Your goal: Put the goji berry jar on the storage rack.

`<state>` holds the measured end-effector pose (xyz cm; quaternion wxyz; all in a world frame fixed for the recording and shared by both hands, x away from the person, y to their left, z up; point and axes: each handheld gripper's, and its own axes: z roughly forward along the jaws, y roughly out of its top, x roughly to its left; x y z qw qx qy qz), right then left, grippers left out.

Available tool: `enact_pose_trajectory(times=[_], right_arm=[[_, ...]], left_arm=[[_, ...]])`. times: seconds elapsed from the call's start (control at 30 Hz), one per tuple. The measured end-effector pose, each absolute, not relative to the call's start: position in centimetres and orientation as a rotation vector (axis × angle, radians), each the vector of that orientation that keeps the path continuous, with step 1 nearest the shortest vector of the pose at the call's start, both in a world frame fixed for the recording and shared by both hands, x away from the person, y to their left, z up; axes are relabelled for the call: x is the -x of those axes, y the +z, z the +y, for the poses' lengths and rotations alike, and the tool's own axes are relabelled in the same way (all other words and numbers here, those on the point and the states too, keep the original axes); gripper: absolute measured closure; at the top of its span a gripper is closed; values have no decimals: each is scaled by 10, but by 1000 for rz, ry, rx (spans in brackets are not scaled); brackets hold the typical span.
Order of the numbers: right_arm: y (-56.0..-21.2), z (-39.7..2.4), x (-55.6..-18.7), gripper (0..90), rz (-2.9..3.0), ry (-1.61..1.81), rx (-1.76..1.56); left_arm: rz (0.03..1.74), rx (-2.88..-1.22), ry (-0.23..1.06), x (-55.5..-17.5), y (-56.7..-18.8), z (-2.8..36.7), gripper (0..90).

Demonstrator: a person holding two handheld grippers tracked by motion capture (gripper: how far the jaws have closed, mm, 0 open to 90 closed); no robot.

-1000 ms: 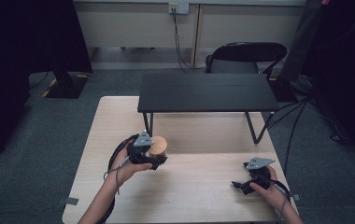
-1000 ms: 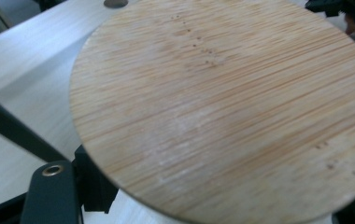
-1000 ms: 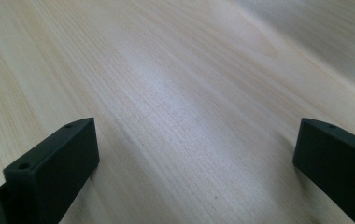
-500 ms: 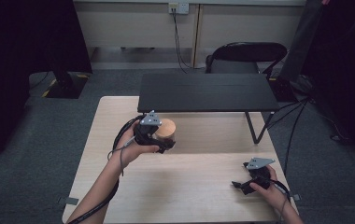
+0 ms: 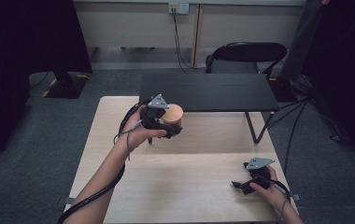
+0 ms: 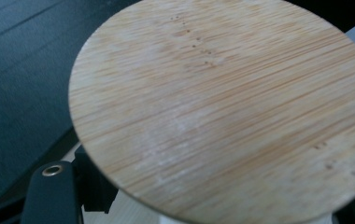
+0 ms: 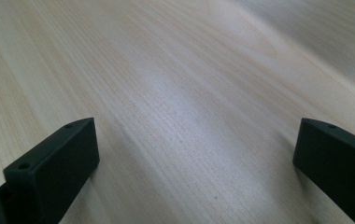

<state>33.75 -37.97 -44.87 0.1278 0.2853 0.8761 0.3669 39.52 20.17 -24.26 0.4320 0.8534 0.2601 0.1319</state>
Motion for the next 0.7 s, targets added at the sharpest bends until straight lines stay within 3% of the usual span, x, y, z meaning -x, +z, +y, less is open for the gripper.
enact_pose_trajectory(times=[0.3, 0.7], right_arm=[[-449, -380, -337, 0, 2547, 1069, -827], [-449, -380, -337, 0, 2547, 1069, -830]], left_arm=[[664, -2157, 368, -412, -214, 184, 256], [738, -2141, 409, -441, -204, 160, 255]])
